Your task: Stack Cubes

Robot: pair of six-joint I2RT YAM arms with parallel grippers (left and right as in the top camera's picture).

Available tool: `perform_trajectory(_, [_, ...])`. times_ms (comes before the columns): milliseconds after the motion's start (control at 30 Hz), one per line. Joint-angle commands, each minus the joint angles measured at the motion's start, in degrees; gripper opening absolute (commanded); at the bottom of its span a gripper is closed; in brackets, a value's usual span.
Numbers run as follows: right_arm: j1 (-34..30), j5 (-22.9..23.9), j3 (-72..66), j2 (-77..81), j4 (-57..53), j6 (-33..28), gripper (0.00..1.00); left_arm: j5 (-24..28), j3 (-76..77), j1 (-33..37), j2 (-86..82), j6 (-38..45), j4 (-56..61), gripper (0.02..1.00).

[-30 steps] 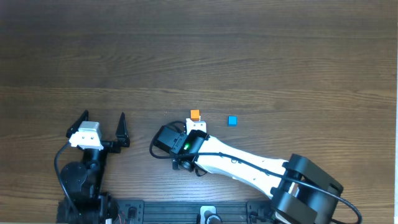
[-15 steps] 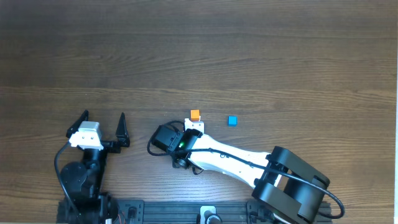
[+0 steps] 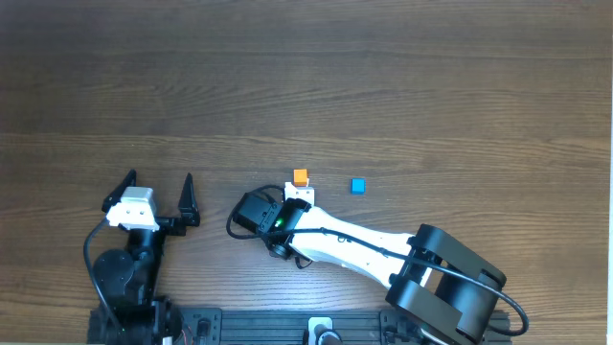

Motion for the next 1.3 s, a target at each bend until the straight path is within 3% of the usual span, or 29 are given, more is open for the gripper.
perform_trajectory(33, [-0.4, -0.1, 0.2, 0.7, 0.4, 1.2, 0.522, -0.3, -0.3, 0.3, -0.4, 0.9, 0.0, 0.998])
perform_trajectory(467, [-0.4, -0.3, -0.2, 0.7, 0.7, 1.6, 0.369, -0.3, -0.3, 0.3, -0.4, 0.9, 0.0, 0.998])
perform_trajectory(1300, [-0.5, -0.5, -0.6, 0.0, 0.5, 2.6, 0.194, -0.3, -0.3, 0.3, -0.4, 0.9, 0.0, 0.998])
